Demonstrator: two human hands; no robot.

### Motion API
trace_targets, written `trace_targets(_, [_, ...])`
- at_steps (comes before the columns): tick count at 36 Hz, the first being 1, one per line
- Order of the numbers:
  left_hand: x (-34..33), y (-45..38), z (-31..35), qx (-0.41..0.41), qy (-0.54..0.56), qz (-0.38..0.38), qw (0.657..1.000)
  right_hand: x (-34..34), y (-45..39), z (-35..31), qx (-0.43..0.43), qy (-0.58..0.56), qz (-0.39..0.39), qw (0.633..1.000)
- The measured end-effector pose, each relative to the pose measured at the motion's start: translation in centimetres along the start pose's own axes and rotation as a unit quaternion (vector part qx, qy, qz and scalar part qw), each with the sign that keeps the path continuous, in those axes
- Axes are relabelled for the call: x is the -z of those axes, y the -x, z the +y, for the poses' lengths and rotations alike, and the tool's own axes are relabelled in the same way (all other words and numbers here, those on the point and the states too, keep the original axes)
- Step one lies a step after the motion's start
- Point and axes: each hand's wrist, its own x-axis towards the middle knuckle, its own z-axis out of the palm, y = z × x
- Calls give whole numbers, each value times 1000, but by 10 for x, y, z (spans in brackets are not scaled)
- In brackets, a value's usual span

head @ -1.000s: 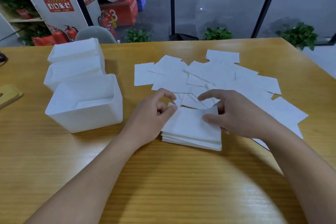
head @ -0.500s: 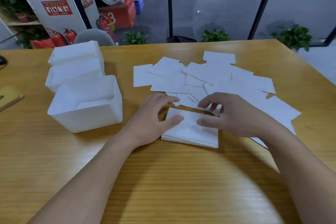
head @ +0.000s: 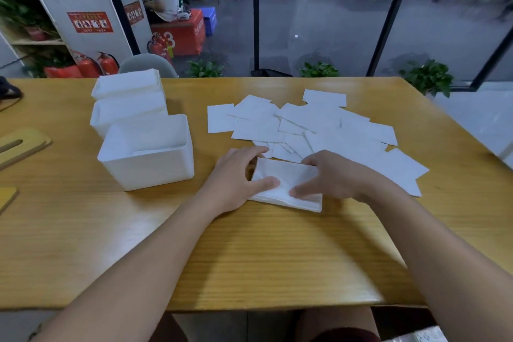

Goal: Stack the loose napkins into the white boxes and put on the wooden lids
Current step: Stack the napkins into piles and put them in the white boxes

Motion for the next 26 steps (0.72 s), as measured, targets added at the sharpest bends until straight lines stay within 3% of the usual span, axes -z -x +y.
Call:
trace_targets(4, [5,11,8,27,155,15,987,-10,13,1,62,-123,35,990])
trace_targets(7, [9,22,17,46,339,26,939,-19,21,0,82,-277,75,954])
trace_targets(9, [11,30,21,52,389,44,919,-25,24,-3,82,-346,98,929])
trace_targets(13, [8,39,26,32,370,93,924,-39,28,-14,98,-398,143,901])
trace_targets(17, [3,46,34,30,393,141,908,-48,31,-24,109,-432,161,881])
trace_targets(26, [-24,63,24,78,335,183,921,-73,35,-20,89,-394,144,903])
